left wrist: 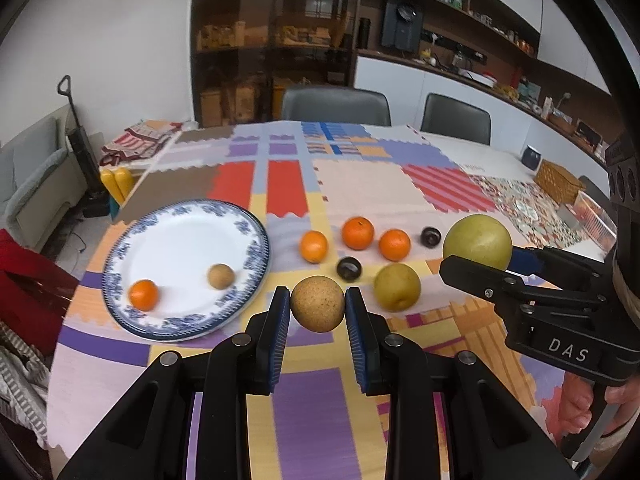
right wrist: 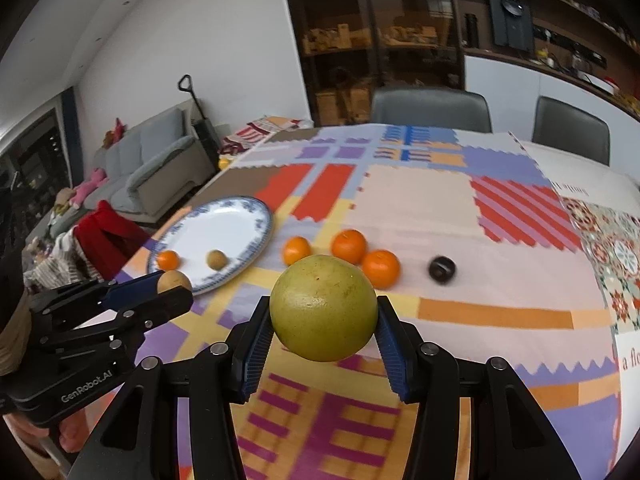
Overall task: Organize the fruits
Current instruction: 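Carry the kiwi with the left gripper while the right gripper carries the green pear to the plate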
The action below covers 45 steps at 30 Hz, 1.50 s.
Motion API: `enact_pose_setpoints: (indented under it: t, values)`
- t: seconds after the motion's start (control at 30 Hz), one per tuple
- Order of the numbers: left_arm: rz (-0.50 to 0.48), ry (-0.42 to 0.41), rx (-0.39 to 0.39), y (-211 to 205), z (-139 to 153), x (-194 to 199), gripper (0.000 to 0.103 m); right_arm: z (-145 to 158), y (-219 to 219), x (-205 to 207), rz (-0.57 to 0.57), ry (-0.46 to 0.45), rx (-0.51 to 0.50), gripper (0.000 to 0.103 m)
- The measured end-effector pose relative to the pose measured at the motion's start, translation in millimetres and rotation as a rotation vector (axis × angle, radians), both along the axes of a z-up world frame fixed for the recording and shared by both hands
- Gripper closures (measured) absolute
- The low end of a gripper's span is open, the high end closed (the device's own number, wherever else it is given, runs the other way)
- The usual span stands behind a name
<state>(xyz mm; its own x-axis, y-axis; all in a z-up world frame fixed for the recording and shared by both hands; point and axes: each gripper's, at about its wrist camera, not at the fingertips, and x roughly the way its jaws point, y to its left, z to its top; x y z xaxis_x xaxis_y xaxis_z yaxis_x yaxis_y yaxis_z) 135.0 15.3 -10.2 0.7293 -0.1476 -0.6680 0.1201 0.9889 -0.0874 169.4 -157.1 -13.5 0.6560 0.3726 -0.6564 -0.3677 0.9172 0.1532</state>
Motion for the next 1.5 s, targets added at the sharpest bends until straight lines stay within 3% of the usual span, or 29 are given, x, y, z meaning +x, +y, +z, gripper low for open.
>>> enact_pose_setpoints:
  t: [0.47, 0.83, 1.2, 1.5]
  values:
    - [0.093, -0.060, 0.016, 53, 15, -7, 0.075, 23, 57, 10, 0.106, -0.045, 0.014, 0.052]
    - [0.132, -0.070, 0.043, 98, 16, 9, 0.075, 24, 109, 35, 0.159, -0.013, 0.013, 0.052]
    - [0.122, -0.011, 0.042, 135, -5, 48, 0.075, 5, 155, 68, 0.185, 0.051, -0.028, 0.052]
    - [0.102, 0.096, 0.011, 162, -31, 94, 0.075, -20, 183, 109, 0.190, 0.125, -0.080, 0.052]
